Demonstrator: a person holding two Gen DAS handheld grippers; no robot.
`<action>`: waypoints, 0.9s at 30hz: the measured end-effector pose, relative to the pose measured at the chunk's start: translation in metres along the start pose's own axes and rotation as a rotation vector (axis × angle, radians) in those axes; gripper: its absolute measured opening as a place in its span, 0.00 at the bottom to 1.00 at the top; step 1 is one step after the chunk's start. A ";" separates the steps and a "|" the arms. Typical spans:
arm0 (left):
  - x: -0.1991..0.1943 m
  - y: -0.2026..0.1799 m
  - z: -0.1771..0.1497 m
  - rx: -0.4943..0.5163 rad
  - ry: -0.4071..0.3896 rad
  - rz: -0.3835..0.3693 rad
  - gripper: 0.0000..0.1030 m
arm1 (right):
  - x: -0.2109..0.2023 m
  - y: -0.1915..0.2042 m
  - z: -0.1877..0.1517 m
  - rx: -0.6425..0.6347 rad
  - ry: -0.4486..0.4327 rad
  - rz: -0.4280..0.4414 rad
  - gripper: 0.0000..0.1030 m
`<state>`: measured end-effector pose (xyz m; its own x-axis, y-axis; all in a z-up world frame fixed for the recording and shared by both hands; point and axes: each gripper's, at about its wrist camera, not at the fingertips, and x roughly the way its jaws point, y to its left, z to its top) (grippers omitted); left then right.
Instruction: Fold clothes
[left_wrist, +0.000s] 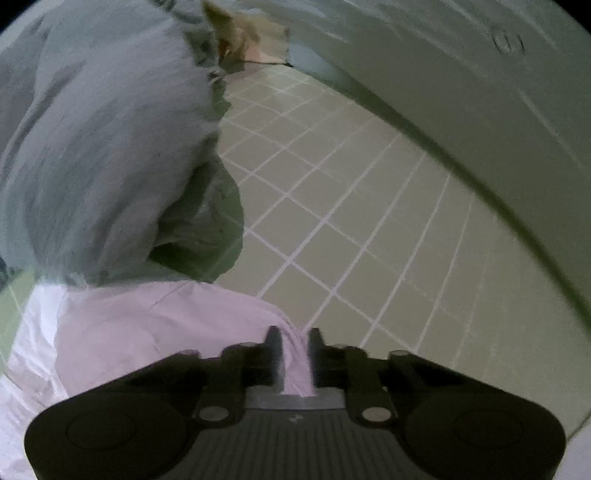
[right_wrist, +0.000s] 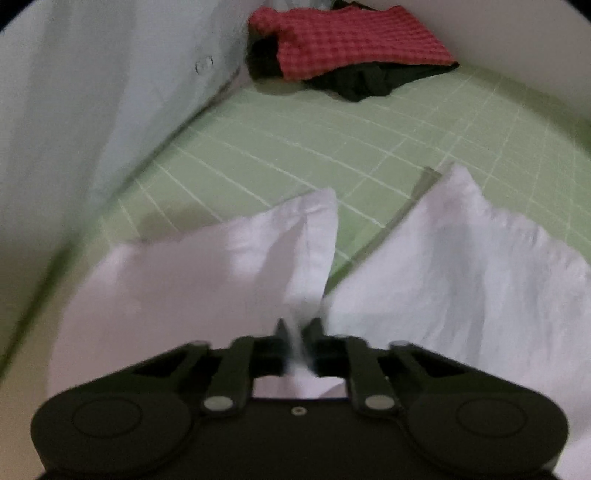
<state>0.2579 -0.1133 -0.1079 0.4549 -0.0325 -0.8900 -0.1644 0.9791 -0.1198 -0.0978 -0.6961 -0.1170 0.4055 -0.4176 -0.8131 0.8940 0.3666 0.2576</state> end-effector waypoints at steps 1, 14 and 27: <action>-0.007 0.004 -0.001 -0.007 -0.010 -0.022 0.02 | -0.005 -0.001 0.000 -0.002 -0.019 0.014 0.05; -0.063 0.027 0.010 -0.083 -0.145 -0.182 0.02 | -0.161 -0.060 0.030 0.144 -0.402 0.072 0.03; -0.052 -0.004 0.066 -0.113 -0.282 -0.059 0.27 | -0.054 0.146 0.153 -0.206 -0.412 0.297 0.62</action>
<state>0.2931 -0.1025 -0.0322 0.6891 -0.0162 -0.7245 -0.2198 0.9480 -0.2303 0.0400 -0.7471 0.0444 0.7133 -0.5472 -0.4380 0.6903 0.6567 0.3037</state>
